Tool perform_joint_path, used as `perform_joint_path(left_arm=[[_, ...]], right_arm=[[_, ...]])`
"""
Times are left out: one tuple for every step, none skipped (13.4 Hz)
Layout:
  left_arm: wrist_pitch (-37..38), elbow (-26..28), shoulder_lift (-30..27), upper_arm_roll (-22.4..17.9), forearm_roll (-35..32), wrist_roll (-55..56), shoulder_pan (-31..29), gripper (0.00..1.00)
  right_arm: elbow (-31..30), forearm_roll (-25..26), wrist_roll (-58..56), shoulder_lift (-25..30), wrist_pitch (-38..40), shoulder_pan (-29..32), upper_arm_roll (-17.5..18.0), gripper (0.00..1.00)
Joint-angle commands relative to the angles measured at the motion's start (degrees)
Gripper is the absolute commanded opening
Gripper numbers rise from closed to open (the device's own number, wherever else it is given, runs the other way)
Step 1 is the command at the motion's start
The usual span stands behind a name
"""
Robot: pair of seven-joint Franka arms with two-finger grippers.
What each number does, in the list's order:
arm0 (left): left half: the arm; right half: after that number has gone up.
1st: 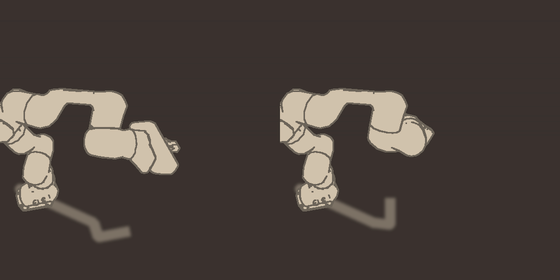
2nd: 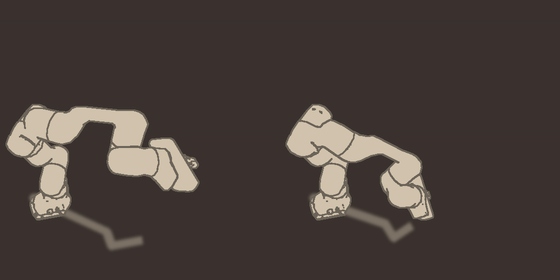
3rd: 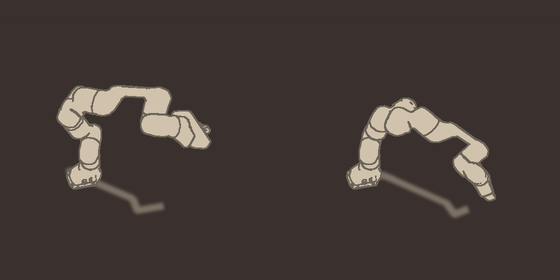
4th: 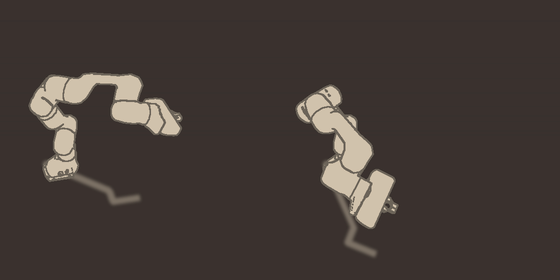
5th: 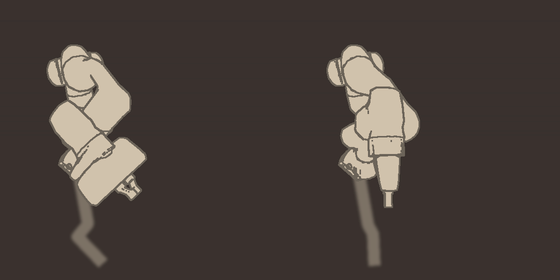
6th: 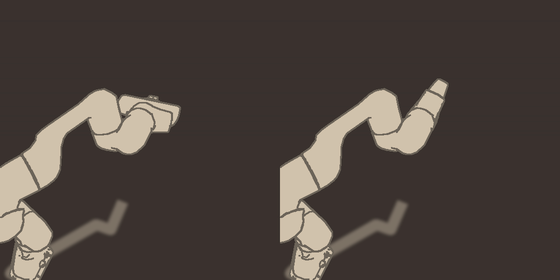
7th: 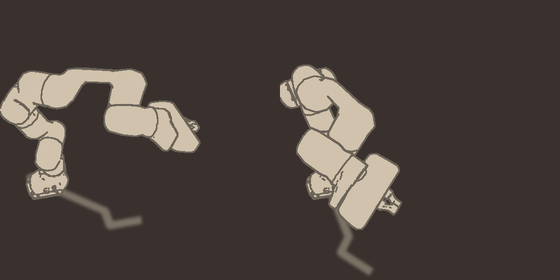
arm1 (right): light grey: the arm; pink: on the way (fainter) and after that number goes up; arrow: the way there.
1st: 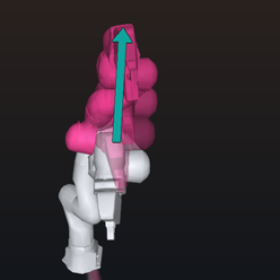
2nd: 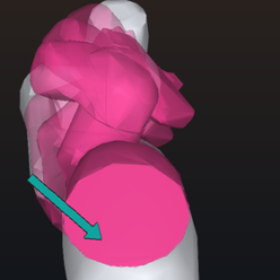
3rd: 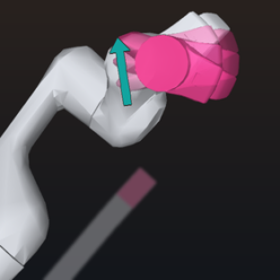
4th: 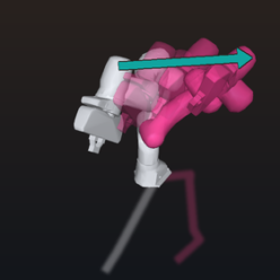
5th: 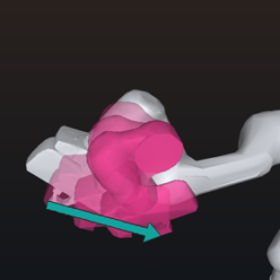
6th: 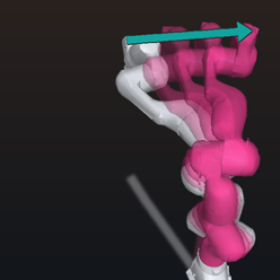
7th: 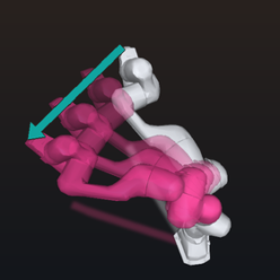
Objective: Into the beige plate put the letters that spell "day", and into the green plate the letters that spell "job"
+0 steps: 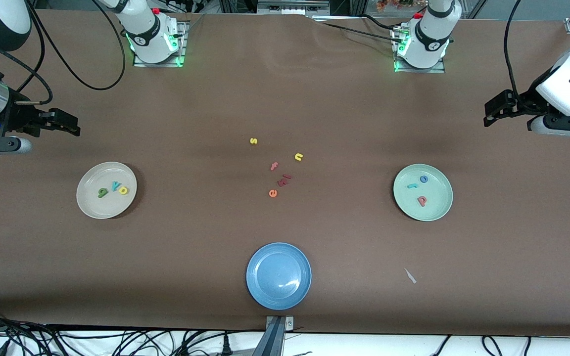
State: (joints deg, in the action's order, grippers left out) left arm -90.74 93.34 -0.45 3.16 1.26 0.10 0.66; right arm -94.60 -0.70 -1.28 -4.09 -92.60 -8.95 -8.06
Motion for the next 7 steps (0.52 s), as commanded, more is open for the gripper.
perform_joint_path(left_arm=[[1.5, -0.3, -0.3, -0.9, 0.8, -1.2, 0.4, 1.0], [2.1, -0.3, -0.1, -0.9, 0.7, -1.2, 0.4, 1.0], [2.2, -0.3, -0.1, -0.9, 0.7, -1.2, 0.4, 1.0], [2.2, -0.4, 0.1, -1.0, 0.5, -1.2, 0.4, 1.0], [1.9, -0.4, 0.2, -0.9, -0.7, -1.2, 0.4, 1.0], [1.7, -0.5, 0.2, -0.6, -3.5, -1.3, 0.7, 1.0], [1.8, -1.1, 0.2, -0.4, -4.7, -1.7, 0.8, 1.0]], right_arm=[[-0.1, 0.6, -0.2, 0.1, -0.3, 0.7, 0.7, 1.0], [-0.1, 0.6, -0.2, 0.2, -0.3, 0.7, 0.7, 1.0], [-0.1, 0.6, -0.2, 0.2, -0.3, 0.7, 0.7, 1.0], [-0.1, 0.6, -0.1, 0.1, -0.3, 0.7, 0.7, 1.0], [-0.1, 0.6, -0.2, 0.1, -0.3, 0.7, 0.7, 1.0], [-0.1, 0.6, -0.2, 0.1, -0.3, 0.7, 0.7, 1.0], [-0.1, 0.6, -0.2, 0.1, -0.3, 0.7, 0.7, 1.0]])
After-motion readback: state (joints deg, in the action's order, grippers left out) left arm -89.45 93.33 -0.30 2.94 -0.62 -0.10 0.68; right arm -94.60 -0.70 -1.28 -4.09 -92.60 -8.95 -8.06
